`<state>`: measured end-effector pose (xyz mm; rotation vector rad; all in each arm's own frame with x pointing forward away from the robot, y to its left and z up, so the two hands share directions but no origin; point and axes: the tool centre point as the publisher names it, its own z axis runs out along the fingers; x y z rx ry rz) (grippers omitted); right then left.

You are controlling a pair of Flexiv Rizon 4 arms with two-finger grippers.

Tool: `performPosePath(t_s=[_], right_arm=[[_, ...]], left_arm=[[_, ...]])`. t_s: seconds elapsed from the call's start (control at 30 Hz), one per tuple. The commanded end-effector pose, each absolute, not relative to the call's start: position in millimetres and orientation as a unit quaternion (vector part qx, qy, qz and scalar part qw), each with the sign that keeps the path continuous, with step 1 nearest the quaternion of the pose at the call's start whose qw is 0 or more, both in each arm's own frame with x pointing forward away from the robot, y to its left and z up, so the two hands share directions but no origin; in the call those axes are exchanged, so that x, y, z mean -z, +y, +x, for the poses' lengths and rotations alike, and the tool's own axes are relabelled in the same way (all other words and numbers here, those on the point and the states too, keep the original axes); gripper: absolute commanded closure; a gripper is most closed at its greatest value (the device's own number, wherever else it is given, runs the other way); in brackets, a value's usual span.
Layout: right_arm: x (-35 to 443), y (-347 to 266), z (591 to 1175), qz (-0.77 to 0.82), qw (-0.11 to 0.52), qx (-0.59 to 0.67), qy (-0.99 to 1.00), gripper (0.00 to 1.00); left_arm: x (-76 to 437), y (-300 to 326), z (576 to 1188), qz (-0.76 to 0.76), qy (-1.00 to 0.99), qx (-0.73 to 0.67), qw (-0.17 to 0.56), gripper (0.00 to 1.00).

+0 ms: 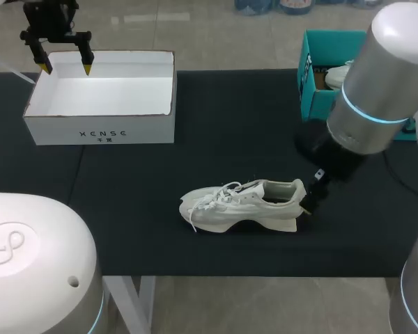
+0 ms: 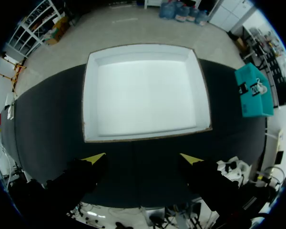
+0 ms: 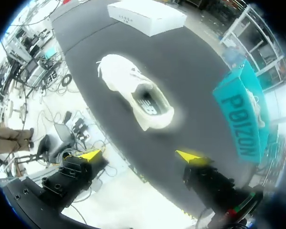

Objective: Take the shoe out of the shoebox, open the shoe tongue, remove and reinsert the insole, then place the shoe into the shoebox

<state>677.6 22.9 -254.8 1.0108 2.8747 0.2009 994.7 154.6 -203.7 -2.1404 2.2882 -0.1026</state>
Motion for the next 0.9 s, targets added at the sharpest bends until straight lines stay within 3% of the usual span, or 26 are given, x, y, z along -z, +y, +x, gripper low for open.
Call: performPosePath(t_s=[0.03, 0.63, 0.9], right_arm=[[253, -10, 649, -0.193, 0.125, -0.222, 0.948, 0.0], [253, -10, 649, -0.193, 0.125, -0.222, 0.948, 0.0], [253, -1, 678, -0.167, 0.117, -0.33, 0.922, 0.0]], left_arm=[[203, 155, 994, -0.683, 0.73, 0.032, 0.004, 0.0], [203, 155, 994, -0.683, 0.73, 0.032, 0.004, 0.0], [203, 155, 994, -0.683, 0.73, 0.032, 0.004, 0.0]])
